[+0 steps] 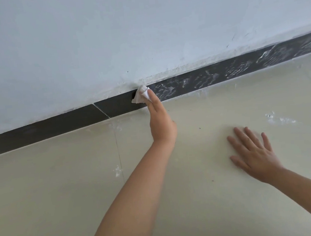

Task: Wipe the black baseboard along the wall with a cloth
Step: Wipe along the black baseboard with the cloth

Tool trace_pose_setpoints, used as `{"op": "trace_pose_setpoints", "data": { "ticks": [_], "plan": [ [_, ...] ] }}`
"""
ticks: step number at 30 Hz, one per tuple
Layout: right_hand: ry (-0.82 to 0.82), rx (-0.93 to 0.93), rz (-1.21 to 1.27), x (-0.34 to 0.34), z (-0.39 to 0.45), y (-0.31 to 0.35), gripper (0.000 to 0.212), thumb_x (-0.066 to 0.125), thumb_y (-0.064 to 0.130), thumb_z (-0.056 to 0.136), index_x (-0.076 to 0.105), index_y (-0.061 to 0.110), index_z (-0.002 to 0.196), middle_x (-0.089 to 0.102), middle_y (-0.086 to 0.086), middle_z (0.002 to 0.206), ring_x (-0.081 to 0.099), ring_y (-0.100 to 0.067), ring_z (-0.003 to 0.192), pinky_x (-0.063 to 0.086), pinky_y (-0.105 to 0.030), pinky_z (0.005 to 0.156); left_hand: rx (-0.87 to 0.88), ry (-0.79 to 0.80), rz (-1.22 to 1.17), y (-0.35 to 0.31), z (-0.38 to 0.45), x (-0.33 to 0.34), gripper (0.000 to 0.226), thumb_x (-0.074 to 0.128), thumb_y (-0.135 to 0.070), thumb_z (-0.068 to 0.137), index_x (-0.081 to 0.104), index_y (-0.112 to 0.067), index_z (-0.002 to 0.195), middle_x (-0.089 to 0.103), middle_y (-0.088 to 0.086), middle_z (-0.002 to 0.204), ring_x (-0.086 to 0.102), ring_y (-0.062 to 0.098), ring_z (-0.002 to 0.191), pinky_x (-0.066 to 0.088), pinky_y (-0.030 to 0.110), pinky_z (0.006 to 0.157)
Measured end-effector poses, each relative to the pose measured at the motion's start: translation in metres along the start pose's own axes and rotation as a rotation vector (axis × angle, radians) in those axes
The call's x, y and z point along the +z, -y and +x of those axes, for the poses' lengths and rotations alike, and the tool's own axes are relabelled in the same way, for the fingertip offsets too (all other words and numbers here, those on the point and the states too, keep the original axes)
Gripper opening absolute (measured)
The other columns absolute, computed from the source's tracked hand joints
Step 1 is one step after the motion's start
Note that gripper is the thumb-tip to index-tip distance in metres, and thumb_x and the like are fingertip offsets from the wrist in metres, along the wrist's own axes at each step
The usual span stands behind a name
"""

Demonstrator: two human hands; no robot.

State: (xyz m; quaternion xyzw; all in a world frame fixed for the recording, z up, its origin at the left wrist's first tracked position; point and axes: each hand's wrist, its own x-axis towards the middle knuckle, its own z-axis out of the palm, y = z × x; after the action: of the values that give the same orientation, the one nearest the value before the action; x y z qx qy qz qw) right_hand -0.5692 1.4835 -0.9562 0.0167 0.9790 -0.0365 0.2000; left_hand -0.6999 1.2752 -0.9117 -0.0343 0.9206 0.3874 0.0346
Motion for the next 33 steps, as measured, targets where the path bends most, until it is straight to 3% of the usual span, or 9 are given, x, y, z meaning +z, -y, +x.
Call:
{"op": "trace_pose_setpoints", "data": {
  "ticks": [4,6,8,10,12,15,19,27,33],
  "plan": [
    [-0.026,0.017,0.048,0.006,0.006,0.004,0.111,-0.035,0.073,0.060,0.023,0.027,0.143,0.007,-0.003,0.154,-0.014,-0.014,0.134,-0.008,-0.044,0.111,0.013,0.092,0.088,-0.025,0.002,0.022,0.085,0.038,0.017,0.076,-0.006,-0.013,0.143,-0.012,0.015,0.152,0.054,0.039,0.090,0.036,0.036,0.056],
    [-0.052,0.000,0.051,0.002,0.006,0.008,0.097,-0.019,0.067,0.079,0.045,0.020,0.135,0.033,-0.011,0.147,0.015,-0.026,0.137,0.010,-0.052,0.108,0.067,0.142,0.144,-0.034,0.002,0.030,0.084,0.037,0.017,0.077,-0.005,-0.012,0.143,-0.011,0.015,0.153,0.053,0.039,0.086,0.032,0.034,0.054],
    [-0.083,0.013,0.030,0.001,0.006,0.009,0.082,-0.003,0.056,0.092,0.061,0.013,0.120,0.053,-0.017,0.131,0.046,-0.040,0.121,0.026,-0.061,0.095,0.108,0.144,0.149,-0.039,0.001,0.036,0.084,0.037,0.017,0.076,-0.005,-0.011,0.143,-0.010,0.013,0.153,0.053,0.039,0.093,0.034,0.033,0.055],
    [-0.105,0.019,0.006,0.004,0.007,0.008,0.077,0.002,0.052,0.095,0.065,0.012,0.114,0.058,-0.018,0.124,0.054,-0.044,0.111,0.028,-0.064,0.089,0.092,0.104,0.107,-0.033,-0.004,0.038,0.084,0.036,0.016,0.077,-0.005,-0.014,0.143,-0.010,0.009,0.153,0.046,0.034,0.114,0.040,0.032,0.069],
    [-0.136,0.018,0.003,0.006,0.007,0.006,0.076,0.002,0.051,0.095,0.065,0.013,0.114,0.058,-0.017,0.124,0.055,-0.042,0.111,0.029,-0.063,0.089,-0.007,0.035,0.062,-0.013,-0.008,0.030,0.082,0.036,0.012,0.081,-0.010,-0.018,0.143,-0.006,0.004,0.154,0.033,0.026,0.128,0.032,0.025,0.085],
    [-0.140,0.017,-0.007,0.007,0.006,0.007,0.076,0.001,0.051,0.095,0.064,0.014,0.115,0.058,-0.016,0.125,0.055,-0.041,0.112,0.031,-0.056,0.099,-0.209,-0.131,0.025,0.022,-0.006,0.007,0.079,0.039,0.006,0.085,-0.012,-0.015,0.142,0.001,0.005,0.153,0.026,0.024,0.133,0.023,0.020,0.091],
    [-0.153,0.027,-0.005,0.004,0.006,0.007,0.076,0.002,0.052,0.095,0.064,0.013,0.115,0.057,-0.017,0.126,0.053,-0.042,0.113,0.016,-0.049,0.098,-0.215,-0.245,0.022,0.041,0.011,-0.014,0.079,0.044,0.007,0.084,-0.008,-0.005,0.142,-0.001,0.011,0.153,0.013,0.026,0.139,0.015,0.017,0.097],
    [-0.109,0.030,0.009,0.001,0.003,0.013,0.079,0.000,0.052,0.094,0.063,0.009,0.116,0.055,-0.021,0.127,0.051,-0.045,0.115,0.031,-0.062,0.094,-0.283,-0.189,-0.139,0.037,0.012,-0.017,0.089,0.057,-0.003,0.082,-0.007,-0.015,0.143,0.016,0.008,0.151,0.025,0.023,0.136,0.027,0.030,0.106],
    [-0.154,0.016,0.000,0.002,0.004,0.010,0.077,0.003,0.052,0.095,0.063,0.008,0.115,0.055,-0.022,0.126,0.051,-0.045,0.114,0.014,-0.050,0.098,-0.284,-0.207,-0.152,0.029,0.015,-0.010,0.087,0.054,-0.003,0.084,-0.009,-0.017,0.143,0.012,0.007,0.153,0.022,0.022,0.137,0.022,0.022,0.103]
  ]
}}
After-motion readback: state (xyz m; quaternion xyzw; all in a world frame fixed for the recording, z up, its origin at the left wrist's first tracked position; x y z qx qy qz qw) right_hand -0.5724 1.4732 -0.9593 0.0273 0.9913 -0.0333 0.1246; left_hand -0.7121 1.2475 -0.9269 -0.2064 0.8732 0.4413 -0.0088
